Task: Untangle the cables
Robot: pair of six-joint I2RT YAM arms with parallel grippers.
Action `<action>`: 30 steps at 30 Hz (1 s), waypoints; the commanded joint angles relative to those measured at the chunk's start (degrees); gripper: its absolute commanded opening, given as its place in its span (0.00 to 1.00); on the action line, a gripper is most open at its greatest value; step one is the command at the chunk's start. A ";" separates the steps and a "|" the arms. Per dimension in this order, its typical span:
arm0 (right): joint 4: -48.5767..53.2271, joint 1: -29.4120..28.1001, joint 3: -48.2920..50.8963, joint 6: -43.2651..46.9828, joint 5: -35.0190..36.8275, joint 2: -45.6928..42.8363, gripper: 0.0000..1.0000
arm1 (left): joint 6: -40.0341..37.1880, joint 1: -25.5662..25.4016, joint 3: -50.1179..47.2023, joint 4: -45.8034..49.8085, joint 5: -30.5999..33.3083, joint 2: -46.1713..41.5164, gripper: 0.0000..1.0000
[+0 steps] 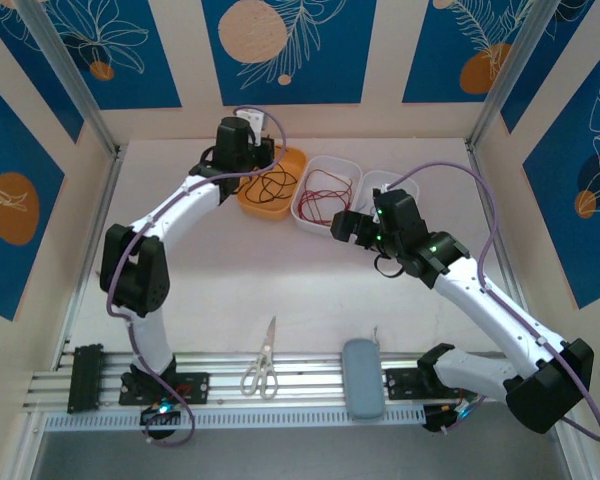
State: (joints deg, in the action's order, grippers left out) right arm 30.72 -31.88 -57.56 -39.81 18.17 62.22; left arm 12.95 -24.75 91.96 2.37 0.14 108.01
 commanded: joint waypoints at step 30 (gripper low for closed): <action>0.84 1.42 3.58 -2.81 1.51 -3.94 0.99 | 13.06 -0.85 5.20 -2.35 -5.10 13.27 0.00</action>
State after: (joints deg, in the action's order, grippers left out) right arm 31.05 -30.72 -54.61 -41.91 18.94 59.40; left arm 24.62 -26.81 94.67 1.06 -4.43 120.01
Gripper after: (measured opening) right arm 0.990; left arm 0.059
